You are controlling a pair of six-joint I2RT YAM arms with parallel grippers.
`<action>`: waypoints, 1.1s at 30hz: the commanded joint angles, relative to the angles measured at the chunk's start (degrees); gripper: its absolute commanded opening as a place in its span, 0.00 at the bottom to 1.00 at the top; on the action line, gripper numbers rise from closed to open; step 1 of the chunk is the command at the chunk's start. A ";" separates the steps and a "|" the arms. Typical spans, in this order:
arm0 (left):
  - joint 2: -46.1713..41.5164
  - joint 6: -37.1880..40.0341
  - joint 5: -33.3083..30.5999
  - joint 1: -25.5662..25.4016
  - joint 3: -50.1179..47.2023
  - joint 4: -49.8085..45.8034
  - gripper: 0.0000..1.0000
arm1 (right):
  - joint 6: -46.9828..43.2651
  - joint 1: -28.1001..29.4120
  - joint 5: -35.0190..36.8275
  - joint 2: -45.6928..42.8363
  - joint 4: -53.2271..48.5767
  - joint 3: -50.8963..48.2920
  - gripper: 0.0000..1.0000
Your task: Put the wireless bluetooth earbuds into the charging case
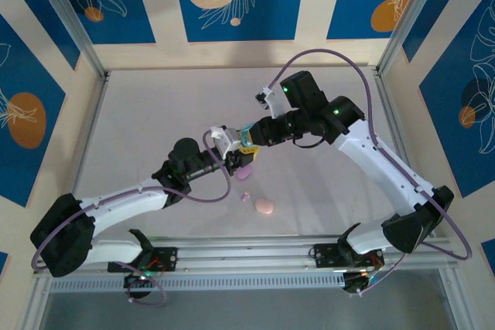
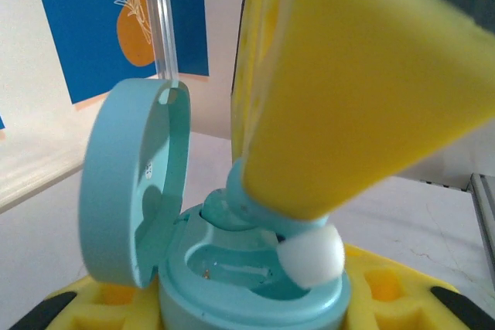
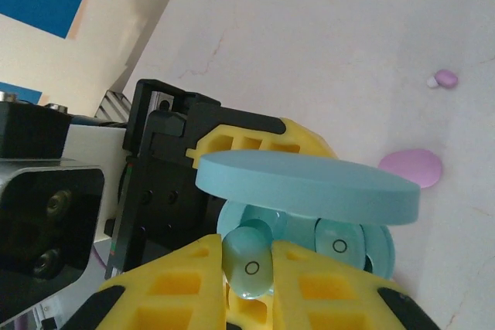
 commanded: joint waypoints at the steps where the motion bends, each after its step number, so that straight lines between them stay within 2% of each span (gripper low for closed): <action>1: 0.00 1.37 -0.70 -0.77 1.70 3.22 0.28 | -0.67 0.61 0.07 0.70 -1.06 2.12 0.19; 14: -0.59 1.11 -0.65 -0.94 1.60 3.39 0.28 | 0.95 1.30 6.85 0.88 -0.98 2.05 0.19; 23: -0.80 0.67 -1.85 -0.94 1.43 4.36 0.28 | -2.10 2.51 3.19 1.25 -2.68 3.10 0.20; 33: -0.81 0.34 -1.93 -0.98 1.44 4.80 0.28 | -3.23 3.42 2.49 2.09 -5.55 4.81 0.25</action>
